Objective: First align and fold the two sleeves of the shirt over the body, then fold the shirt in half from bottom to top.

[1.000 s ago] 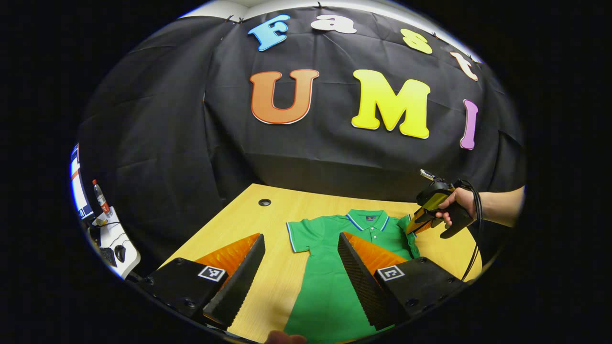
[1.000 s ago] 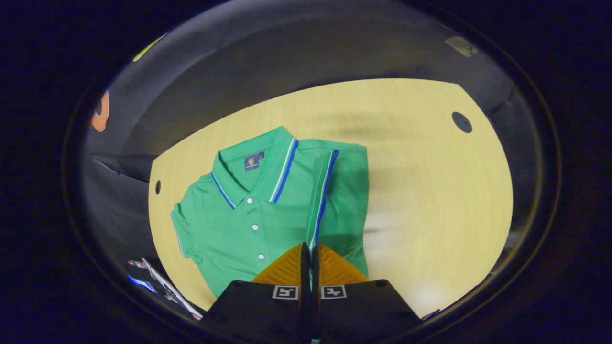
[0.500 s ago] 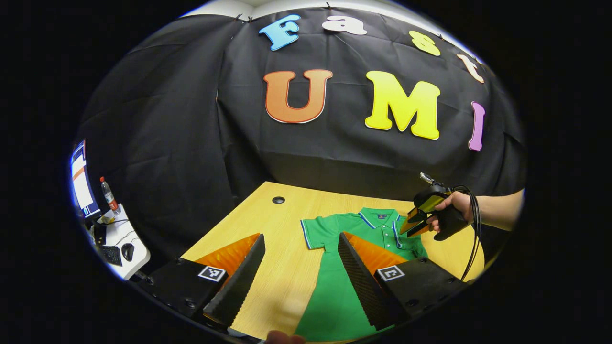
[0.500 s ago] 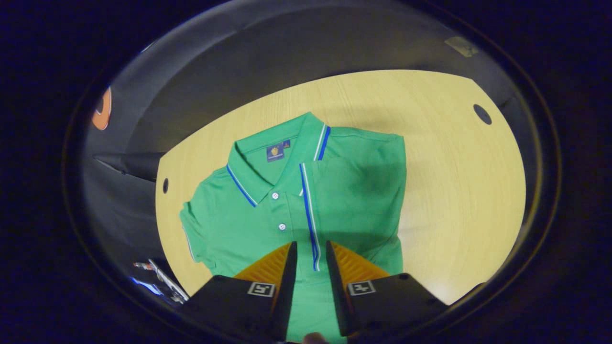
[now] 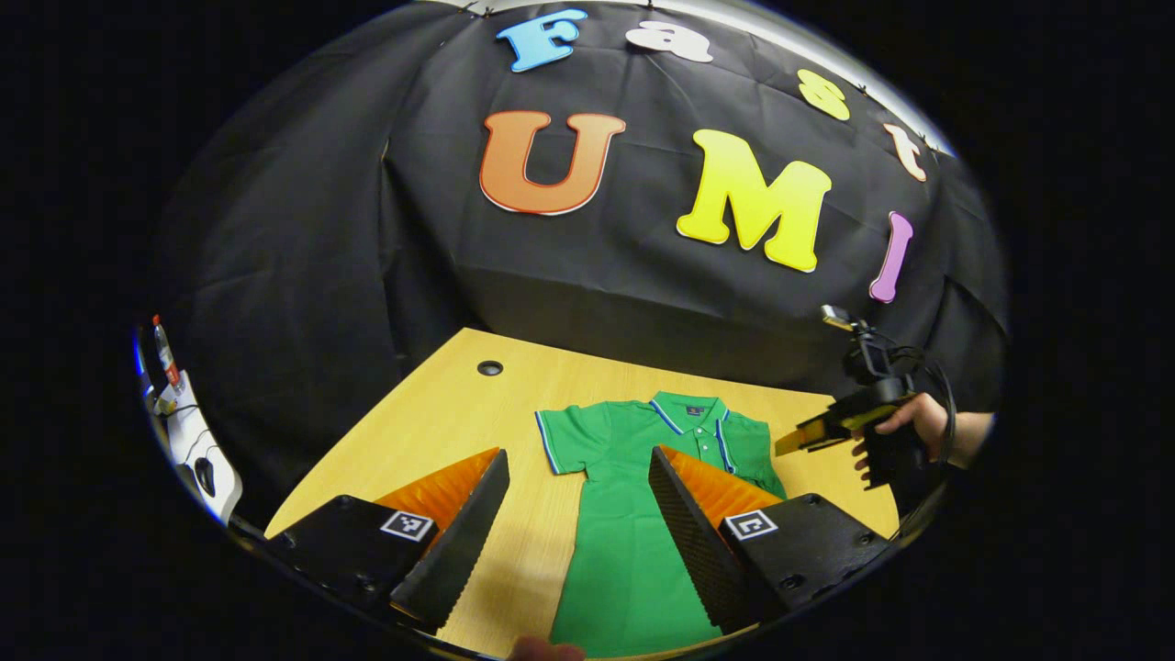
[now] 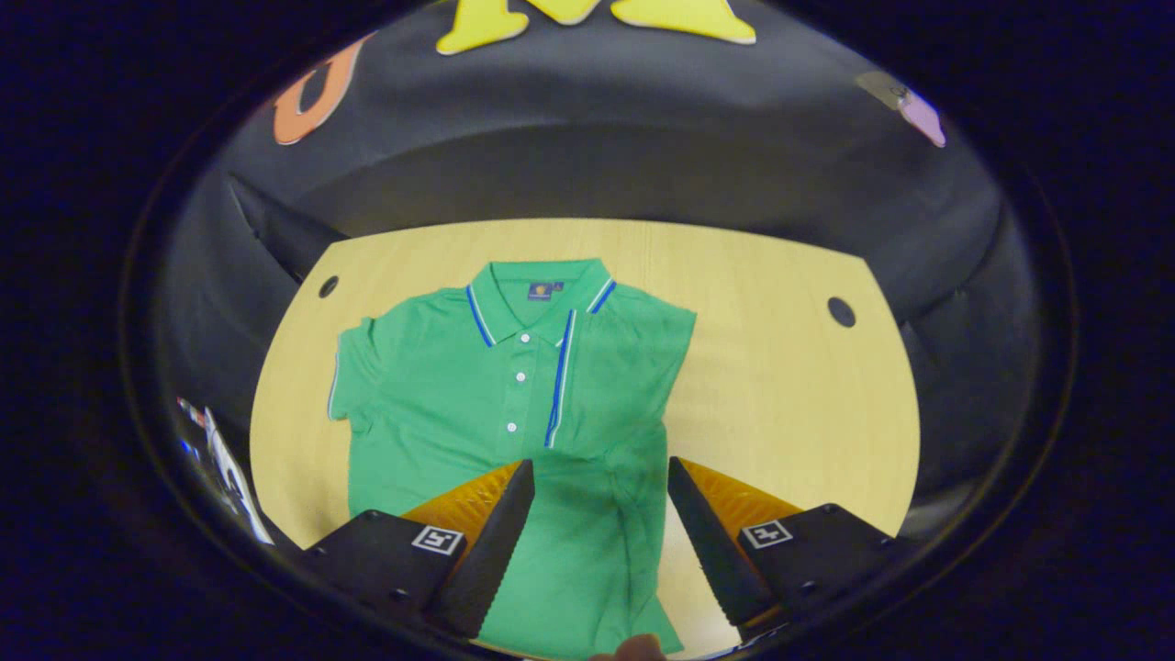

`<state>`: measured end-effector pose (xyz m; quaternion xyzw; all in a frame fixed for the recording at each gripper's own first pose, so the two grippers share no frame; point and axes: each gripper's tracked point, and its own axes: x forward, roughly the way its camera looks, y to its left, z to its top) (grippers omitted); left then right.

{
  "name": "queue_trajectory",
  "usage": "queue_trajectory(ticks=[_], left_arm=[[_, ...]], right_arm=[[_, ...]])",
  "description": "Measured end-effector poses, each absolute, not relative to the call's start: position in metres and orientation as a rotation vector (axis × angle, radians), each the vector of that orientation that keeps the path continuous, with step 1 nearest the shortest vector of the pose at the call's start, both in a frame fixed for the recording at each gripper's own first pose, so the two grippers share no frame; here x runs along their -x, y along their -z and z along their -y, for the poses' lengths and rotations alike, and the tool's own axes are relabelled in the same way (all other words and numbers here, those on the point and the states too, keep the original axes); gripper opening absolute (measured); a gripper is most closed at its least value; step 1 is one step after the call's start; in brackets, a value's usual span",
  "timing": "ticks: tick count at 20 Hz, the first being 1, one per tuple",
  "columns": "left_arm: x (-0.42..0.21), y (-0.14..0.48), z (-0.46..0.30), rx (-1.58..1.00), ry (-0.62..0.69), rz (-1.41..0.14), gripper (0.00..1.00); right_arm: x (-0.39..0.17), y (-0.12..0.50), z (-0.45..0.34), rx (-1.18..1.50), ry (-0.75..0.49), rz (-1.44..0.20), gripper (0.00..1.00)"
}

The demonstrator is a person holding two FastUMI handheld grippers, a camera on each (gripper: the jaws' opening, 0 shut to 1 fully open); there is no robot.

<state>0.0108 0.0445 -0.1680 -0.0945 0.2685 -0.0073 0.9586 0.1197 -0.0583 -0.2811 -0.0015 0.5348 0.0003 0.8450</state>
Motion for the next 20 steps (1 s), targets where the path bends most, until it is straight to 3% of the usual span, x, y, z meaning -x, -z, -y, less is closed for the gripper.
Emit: queue_trajectory(ticks=[9,14,20], left_arm=[[-0.053,0.231,-0.043,0.188,0.198,-0.791,0.99],[-0.083,0.259,-0.03,0.337,0.26,-0.97,0.99],[-0.128,0.301,-0.04,0.4,0.238,-1.157,0.99]], right_arm=[[-0.002,0.159,0.076,-0.052,-0.024,-0.777,0.94],[0.046,0.139,0.09,-0.019,-0.028,-0.738,0.94],[0.054,0.124,0.104,-0.028,-0.022,-0.702,0.94]])
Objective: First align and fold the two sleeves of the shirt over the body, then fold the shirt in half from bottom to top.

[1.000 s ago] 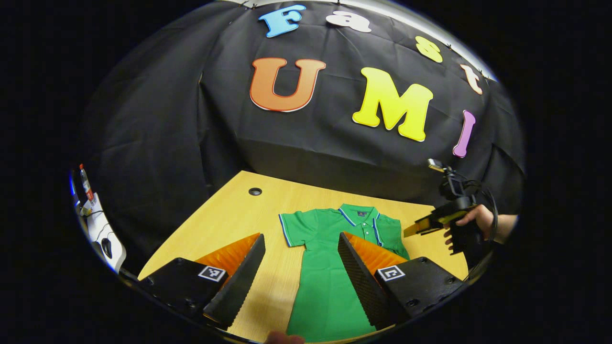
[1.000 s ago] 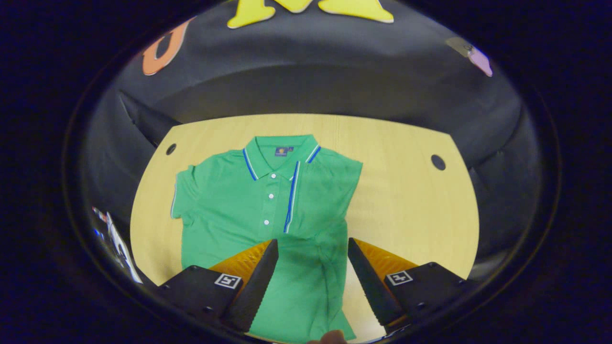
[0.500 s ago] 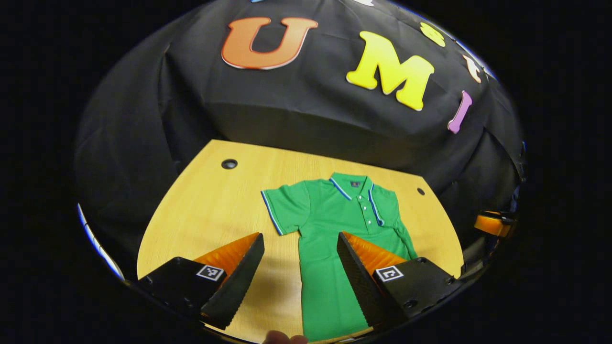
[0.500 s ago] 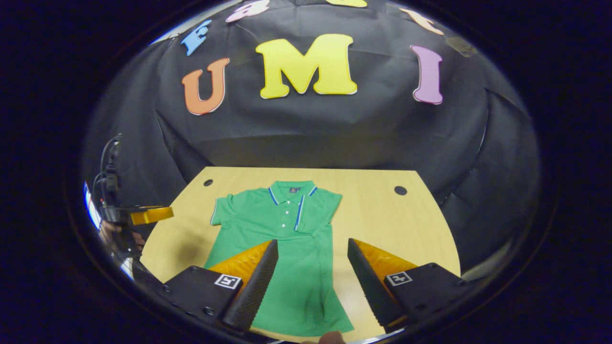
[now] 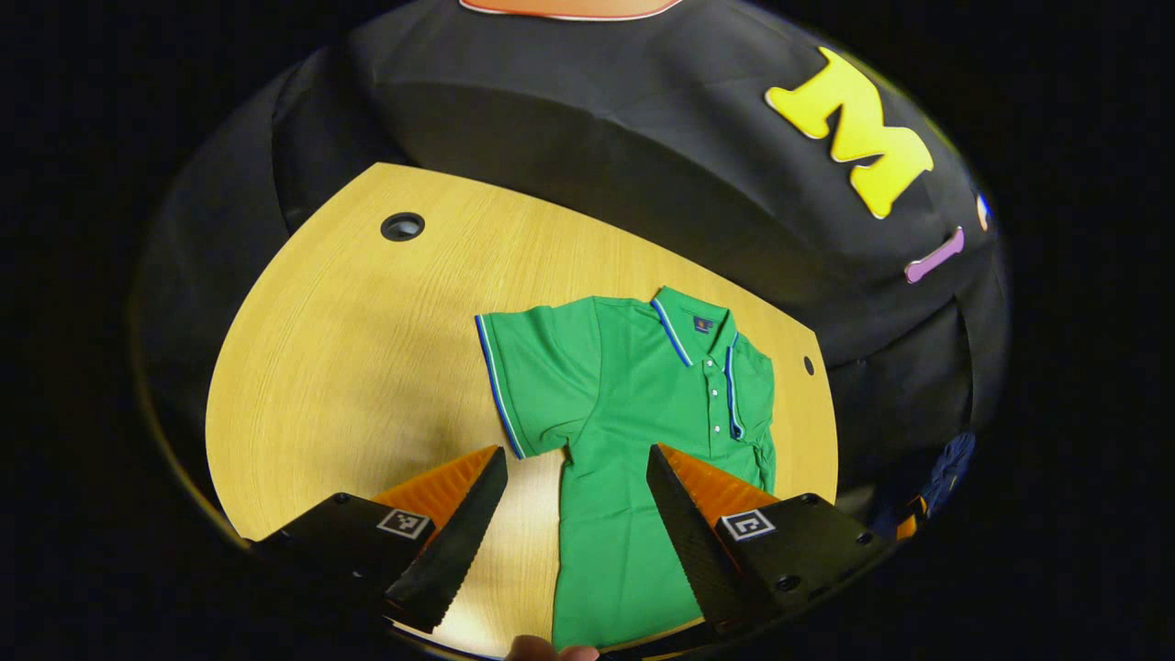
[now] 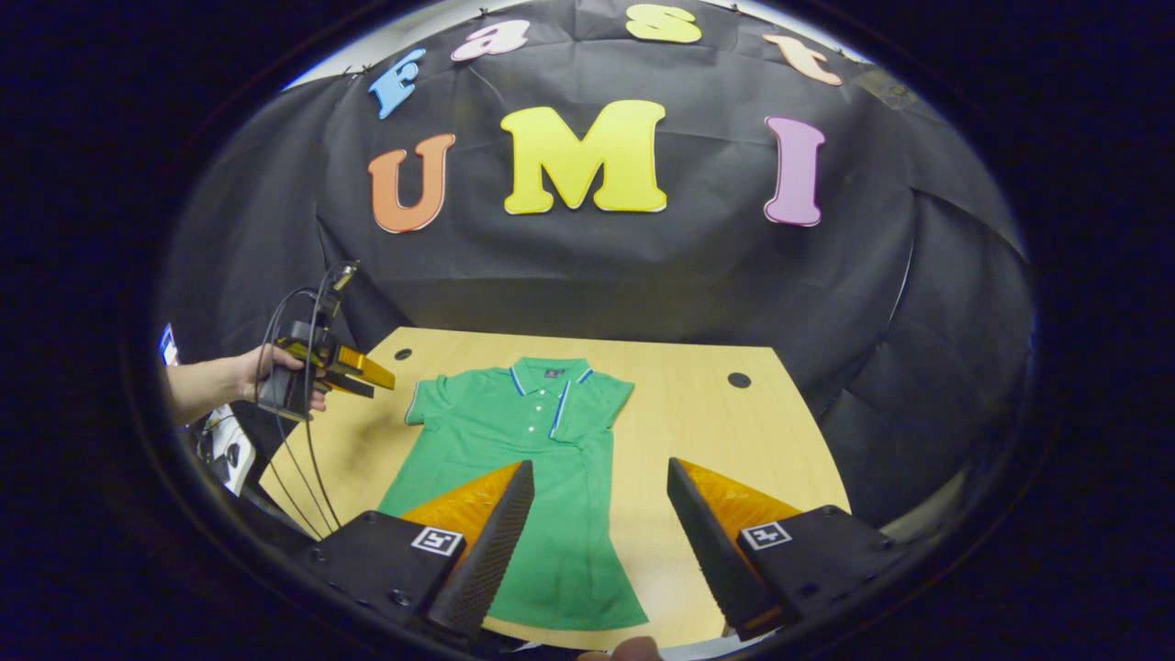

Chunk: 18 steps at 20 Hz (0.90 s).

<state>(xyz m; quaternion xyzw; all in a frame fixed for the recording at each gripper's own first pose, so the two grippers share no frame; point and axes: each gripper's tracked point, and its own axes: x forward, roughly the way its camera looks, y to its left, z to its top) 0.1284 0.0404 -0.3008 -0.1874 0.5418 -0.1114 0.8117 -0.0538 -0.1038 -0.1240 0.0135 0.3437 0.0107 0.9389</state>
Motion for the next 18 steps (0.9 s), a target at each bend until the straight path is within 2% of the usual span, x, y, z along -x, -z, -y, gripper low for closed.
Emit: queue_trajectory(ticks=[7,10,17,18], left_arm=[[-0.151,0.35,-0.036,0.447,0.257,-1.355,0.99],[-0.16,0.372,-0.045,0.423,0.204,-1.421,0.98],[-0.165,0.396,-0.044,0.445,0.127,-1.5,0.96],[-0.167,0.396,-0.042,0.447,0.134,-1.496,0.95]], right_arm=[[0.071,0.141,0.118,-0.042,0.013,-0.763,0.94],[0.074,0.148,0.124,-0.052,0.033,-0.779,0.94],[0.078,0.158,0.14,-0.083,0.071,-0.812,0.94],[0.079,0.159,0.143,-0.086,0.078,-0.813,0.97]])
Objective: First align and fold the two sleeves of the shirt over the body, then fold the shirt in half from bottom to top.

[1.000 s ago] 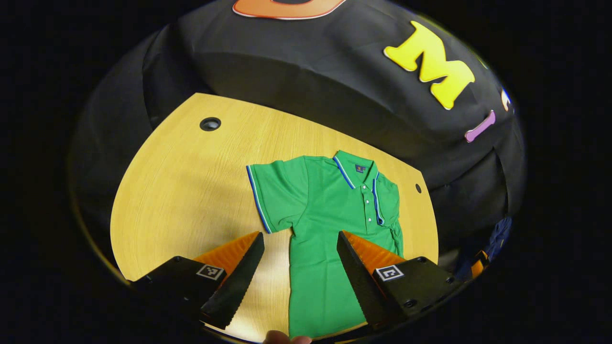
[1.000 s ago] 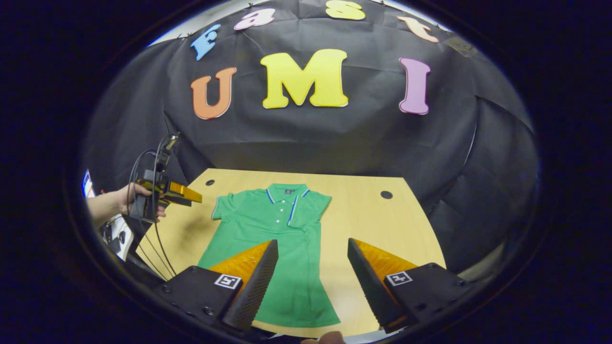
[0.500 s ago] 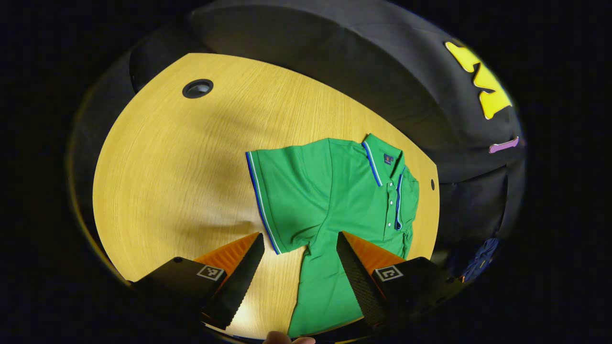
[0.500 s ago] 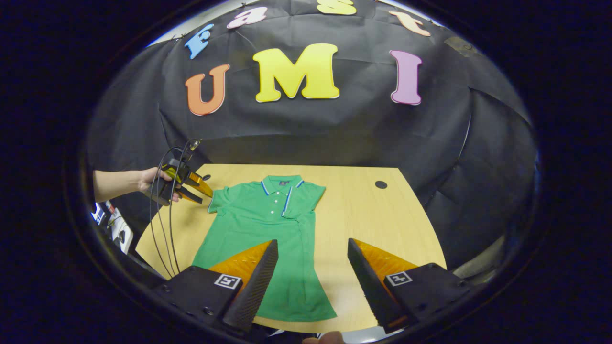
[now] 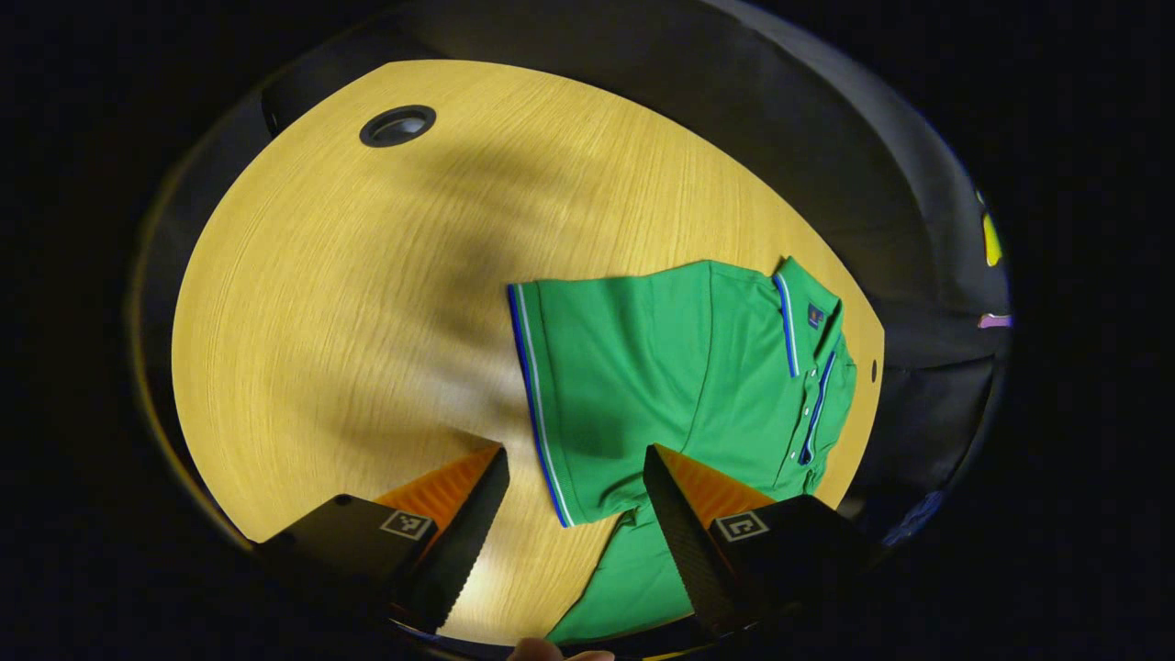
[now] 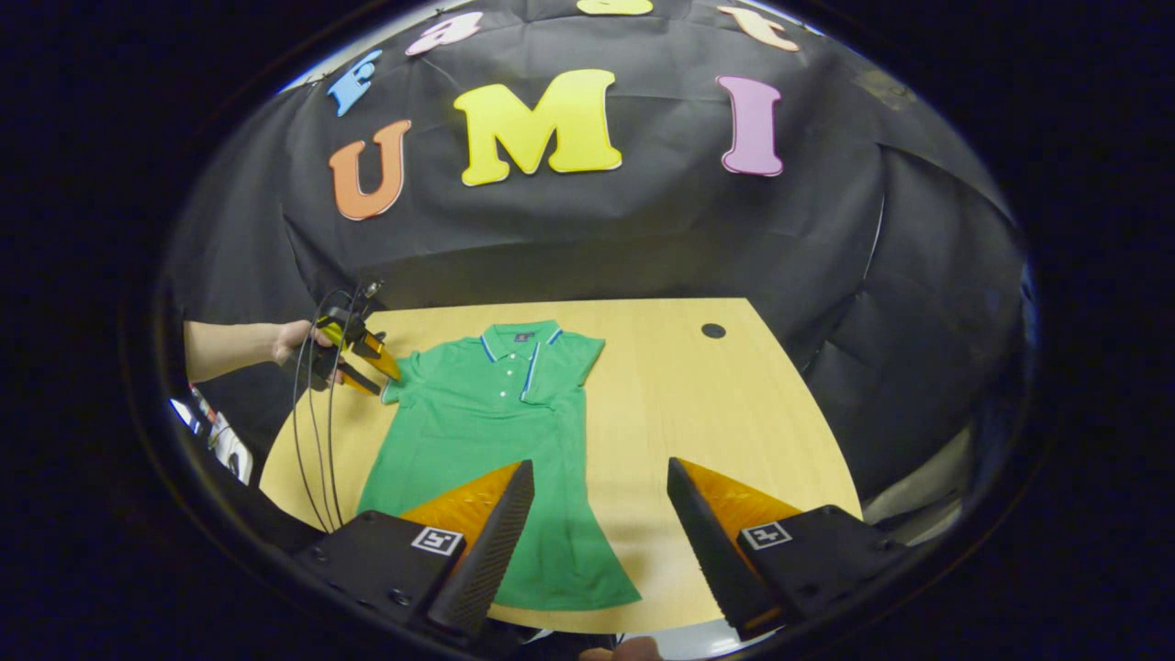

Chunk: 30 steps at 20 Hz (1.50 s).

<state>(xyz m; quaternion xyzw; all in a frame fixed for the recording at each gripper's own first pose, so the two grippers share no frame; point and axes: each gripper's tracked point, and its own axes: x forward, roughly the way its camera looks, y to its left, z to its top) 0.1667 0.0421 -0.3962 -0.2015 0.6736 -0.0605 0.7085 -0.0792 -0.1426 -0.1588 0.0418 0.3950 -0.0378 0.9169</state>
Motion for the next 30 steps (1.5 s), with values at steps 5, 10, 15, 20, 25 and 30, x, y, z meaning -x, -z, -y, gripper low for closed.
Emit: queue_trajectory(ticks=[5,10,15,20,25,30], left_arm=[[-0.169,0.397,-0.028,0.419,0.144,-1.528,0.91],[-0.168,0.409,-0.035,0.329,0.029,-1.557,0.55],[-0.172,0.404,-0.029,0.46,0.004,-1.525,0.08],[-0.18,0.379,-0.025,0.502,0.058,-1.438,0.03],[-0.18,0.363,-0.019,0.515,0.088,-1.408,0.03],[-0.18,0.368,-0.028,0.484,0.042,-1.418,0.05]], right_arm=[[0.082,0.168,0.15,-0.122,0.099,-0.835,0.92],[0.087,0.174,0.153,-0.154,0.117,-0.839,0.94],[0.092,0.18,0.168,-0.203,0.155,-0.842,0.94],[0.095,0.175,0.171,-0.205,0.159,-0.822,0.94],[0.097,0.172,0.163,-0.192,0.132,-0.805,0.94],[0.109,0.173,0.161,-0.208,0.134,-0.81,0.94]])
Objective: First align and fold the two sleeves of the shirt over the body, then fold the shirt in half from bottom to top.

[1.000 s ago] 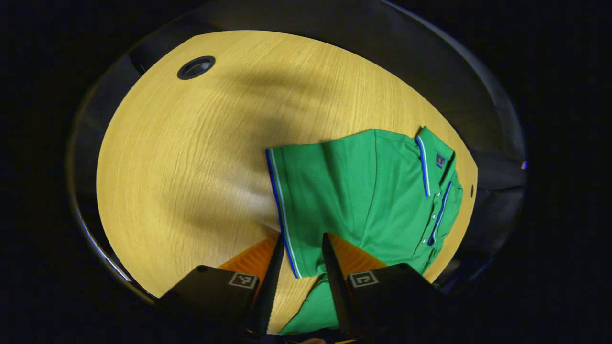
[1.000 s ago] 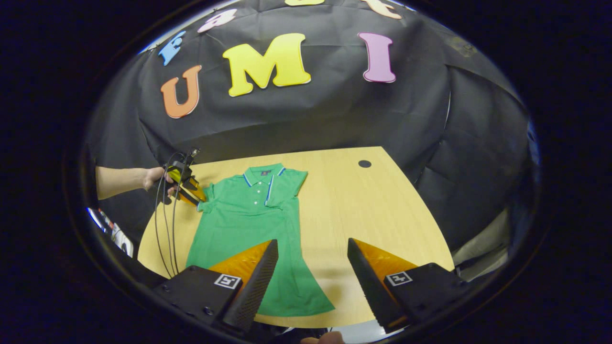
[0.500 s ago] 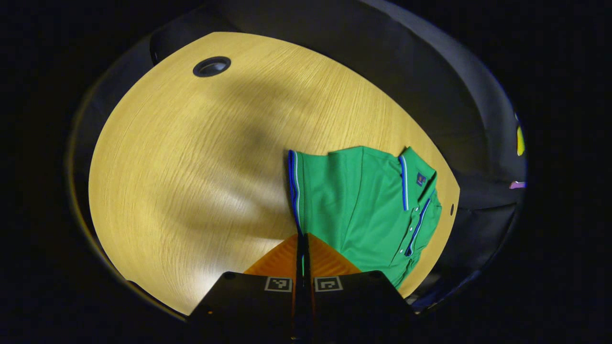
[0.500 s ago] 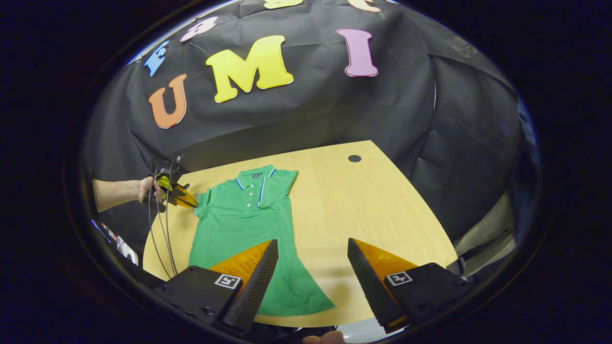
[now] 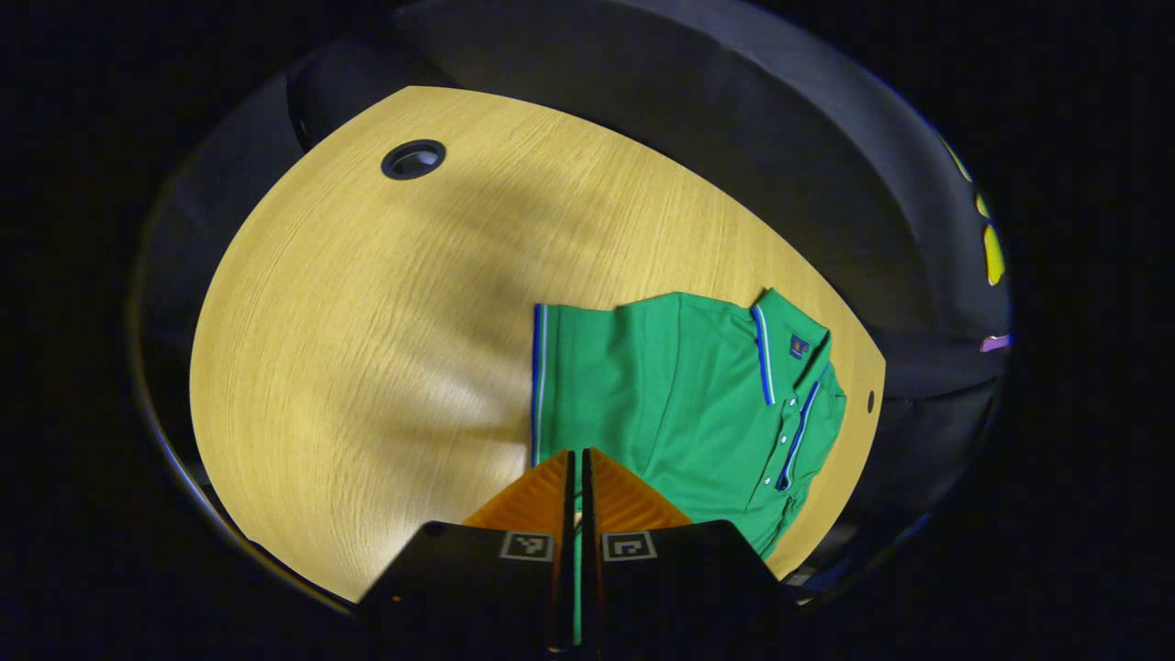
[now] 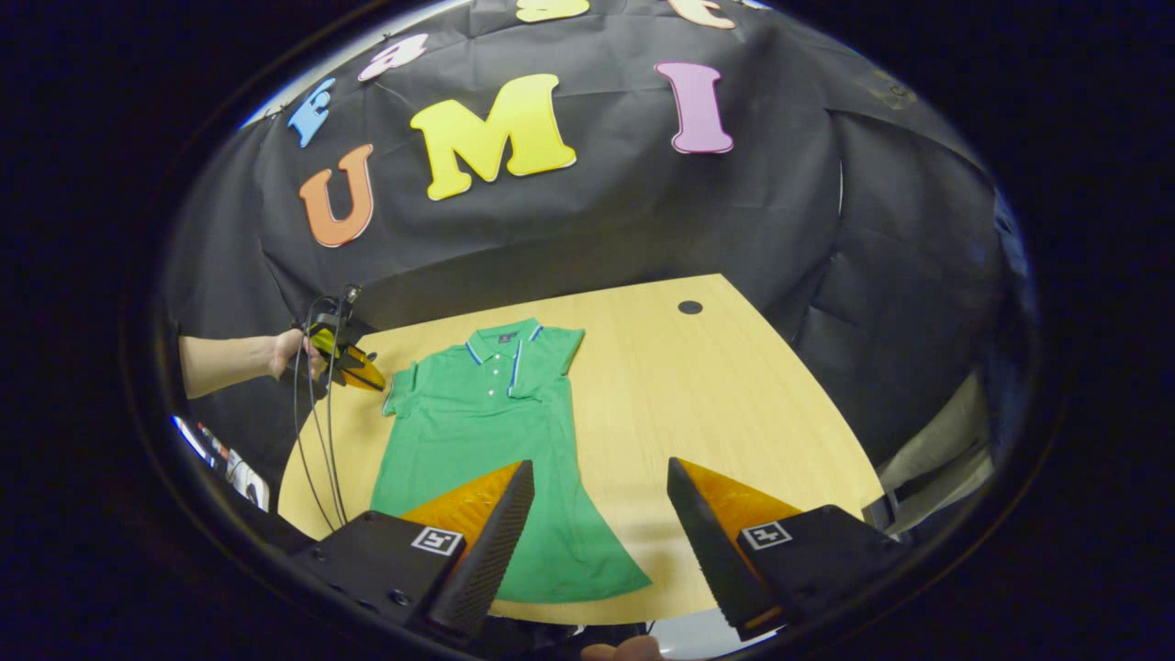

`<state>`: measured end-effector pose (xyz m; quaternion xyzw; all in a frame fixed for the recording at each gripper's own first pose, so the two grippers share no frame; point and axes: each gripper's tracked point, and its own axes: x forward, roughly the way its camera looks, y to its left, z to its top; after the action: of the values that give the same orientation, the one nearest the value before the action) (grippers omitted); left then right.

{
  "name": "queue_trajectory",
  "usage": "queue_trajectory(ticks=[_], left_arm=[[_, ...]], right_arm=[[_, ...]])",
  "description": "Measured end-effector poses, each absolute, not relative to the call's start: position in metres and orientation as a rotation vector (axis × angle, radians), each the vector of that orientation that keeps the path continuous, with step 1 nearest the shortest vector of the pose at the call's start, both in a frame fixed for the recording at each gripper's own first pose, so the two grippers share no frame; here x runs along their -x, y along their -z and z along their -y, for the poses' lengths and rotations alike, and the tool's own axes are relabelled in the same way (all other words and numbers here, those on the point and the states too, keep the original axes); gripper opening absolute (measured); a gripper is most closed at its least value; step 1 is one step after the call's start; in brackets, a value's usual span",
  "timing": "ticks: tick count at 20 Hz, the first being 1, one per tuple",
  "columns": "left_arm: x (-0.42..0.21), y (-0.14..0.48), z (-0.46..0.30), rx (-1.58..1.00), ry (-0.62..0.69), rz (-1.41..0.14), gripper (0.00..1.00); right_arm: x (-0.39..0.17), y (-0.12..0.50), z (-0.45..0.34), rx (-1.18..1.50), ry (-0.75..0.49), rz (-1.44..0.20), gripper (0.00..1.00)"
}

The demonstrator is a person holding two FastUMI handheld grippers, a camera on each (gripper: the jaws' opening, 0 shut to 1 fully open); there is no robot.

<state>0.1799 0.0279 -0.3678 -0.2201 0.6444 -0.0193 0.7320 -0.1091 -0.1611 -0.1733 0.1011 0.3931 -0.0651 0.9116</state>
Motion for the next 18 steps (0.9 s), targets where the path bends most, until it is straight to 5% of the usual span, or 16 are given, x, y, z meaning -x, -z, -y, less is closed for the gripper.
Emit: queue_trajectory(ticks=[1,3,4,5,6,7,13,18], left_arm=[[-0.176,0.368,-0.022,0.504,0.056,-1.432,0.11],[-0.171,0.374,-0.028,0.484,0.042,-1.463,0.65],[-0.176,0.376,-0.033,0.464,0.03,-1.459,0.53],[-0.178,0.381,-0.035,0.442,0.023,-1.459,0.58],[-0.176,0.386,-0.034,0.43,0.021,-1.47,0.72],[-0.174,0.389,-0.033,0.429,0.013,-1.488,0.74],[-0.173,0.403,-0.026,0.396,0.012,-1.535,0.74],[-0.165,0.41,-0.03,0.106,-0.033,-1.553,0.69]], right_arm=[[0.11,0.174,0.161,-0.208,0.135,-0.812,0.94],[0.114,0.174,0.161,-0.203,0.141,-0.815,0.94],[0.118,0.176,0.161,-0.202,0.145,-0.819,0.94],[0.119,0.178,0.161,-0.206,0.149,-0.825,0.94],[0.123,0.179,0.161,-0.21,0.152,-0.835,0.94],[0.123,0.18,0.161,-0.21,0.154,-0.839,0.94],[0.125,0.186,0.171,-0.22,0.188,-0.846,0.94],[0.126,0.198,0.173,-0.234,0.198,-0.871,0.94]])
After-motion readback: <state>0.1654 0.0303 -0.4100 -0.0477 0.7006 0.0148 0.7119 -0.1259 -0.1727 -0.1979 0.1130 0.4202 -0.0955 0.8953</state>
